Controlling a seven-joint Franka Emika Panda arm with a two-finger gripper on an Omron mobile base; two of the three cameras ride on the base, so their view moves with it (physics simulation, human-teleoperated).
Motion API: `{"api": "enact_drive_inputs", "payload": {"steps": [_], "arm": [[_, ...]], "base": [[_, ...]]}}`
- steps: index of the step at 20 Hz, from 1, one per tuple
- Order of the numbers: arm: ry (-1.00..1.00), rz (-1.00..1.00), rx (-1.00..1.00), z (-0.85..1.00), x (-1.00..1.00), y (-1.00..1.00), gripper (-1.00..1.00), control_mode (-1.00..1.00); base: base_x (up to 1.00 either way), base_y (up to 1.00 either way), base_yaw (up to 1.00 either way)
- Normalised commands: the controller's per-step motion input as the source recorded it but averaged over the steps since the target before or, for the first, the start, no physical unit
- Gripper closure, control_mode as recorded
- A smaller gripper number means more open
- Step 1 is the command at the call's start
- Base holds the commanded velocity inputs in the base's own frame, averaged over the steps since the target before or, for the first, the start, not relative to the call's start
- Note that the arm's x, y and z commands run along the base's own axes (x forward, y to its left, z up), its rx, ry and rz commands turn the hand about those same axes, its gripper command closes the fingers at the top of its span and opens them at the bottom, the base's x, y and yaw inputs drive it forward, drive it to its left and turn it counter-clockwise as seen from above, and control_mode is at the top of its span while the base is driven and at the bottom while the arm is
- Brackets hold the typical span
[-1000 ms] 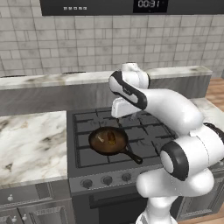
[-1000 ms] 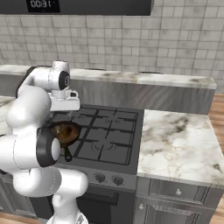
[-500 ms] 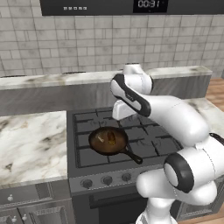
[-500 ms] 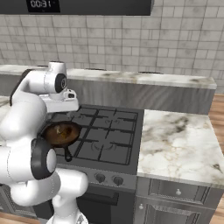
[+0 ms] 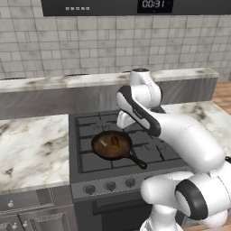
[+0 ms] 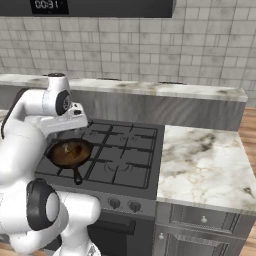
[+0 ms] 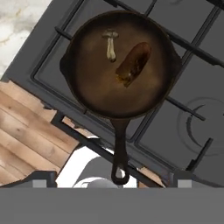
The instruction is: Put the sweet potato and mushroom in the pan. Then turn on the front left burner and set the heat to medium.
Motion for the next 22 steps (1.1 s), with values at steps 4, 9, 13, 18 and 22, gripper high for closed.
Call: {"api": "enact_drive_inputs", "payload": {"steps": [4, 9, 13, 18, 22], "arm": [[-0.20, 0.00, 0.00, 0.00, -0.04, 0.00, -1.00, -1.00], [-0.17, 0.00, 0.00, 0.00, -0.07, 0.03, -1.00, -1.00], [-0.19, 0.01, 0.00, 0.00, -0.25, 0.34, -1.00, -1.00], [-0.16, 0.00, 0.00, 0.00, -0.18, 0.19, -1.00, -1.00], [-0.16, 0.00, 0.00, 0.00, -0.30, 0.18, -1.00, -1.00]], "base": [[0.00, 0.00, 0.00], [0.00, 0.00, 0.00], [0.00, 0.00, 0.00], [0.00, 0.00, 0.00], [0.00, 0.00, 0.00]]}}
